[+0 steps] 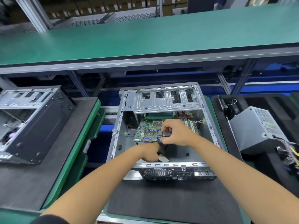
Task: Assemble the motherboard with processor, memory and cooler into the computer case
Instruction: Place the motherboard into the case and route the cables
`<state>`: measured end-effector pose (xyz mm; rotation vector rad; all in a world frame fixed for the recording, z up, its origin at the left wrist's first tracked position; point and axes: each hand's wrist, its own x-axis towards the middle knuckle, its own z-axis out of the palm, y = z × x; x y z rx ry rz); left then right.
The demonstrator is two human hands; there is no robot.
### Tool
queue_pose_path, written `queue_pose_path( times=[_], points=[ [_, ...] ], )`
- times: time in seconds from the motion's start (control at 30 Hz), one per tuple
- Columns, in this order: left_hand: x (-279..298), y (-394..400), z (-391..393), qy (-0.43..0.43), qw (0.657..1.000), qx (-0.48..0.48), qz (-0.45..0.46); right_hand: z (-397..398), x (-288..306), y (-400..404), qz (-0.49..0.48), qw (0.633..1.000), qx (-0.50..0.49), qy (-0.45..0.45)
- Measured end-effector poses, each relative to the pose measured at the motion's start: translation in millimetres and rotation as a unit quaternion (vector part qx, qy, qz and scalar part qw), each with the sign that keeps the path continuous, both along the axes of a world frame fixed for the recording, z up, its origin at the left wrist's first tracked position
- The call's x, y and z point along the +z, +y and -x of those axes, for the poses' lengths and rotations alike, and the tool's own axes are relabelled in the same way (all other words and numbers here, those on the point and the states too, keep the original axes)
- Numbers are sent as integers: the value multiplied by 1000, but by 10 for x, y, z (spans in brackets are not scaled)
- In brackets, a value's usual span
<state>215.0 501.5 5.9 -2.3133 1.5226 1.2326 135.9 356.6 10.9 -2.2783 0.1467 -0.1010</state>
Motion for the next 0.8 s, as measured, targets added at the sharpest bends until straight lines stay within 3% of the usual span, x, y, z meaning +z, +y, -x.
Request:
queue_pose_path(
  times=[0.1, 0.2, 0.4, 0.6, 0.7, 0.8],
  points=[
    [78, 12, 28, 106, 994, 11, 38, 17, 15, 5, 8, 1000, 1, -2],
    [170, 49, 16, 222, 969, 92, 55, 27, 17, -2, 8, 1000, -4, -5],
    [283, 207, -103, 282, 949, 95, 101, 28, 4, -8, 9, 1000, -9, 1],
    [394, 343, -299, 373, 893, 182, 175, 40, -35, 0, 51, 997, 23, 50],
    [353, 328, -372, 343, 877, 261, 212, 53, -37, 5, 44, 997, 23, 67],
    [199, 248, -367, 194, 889, 351, 220, 71, -30, 16, 77, 990, 56, 108]
  ],
)
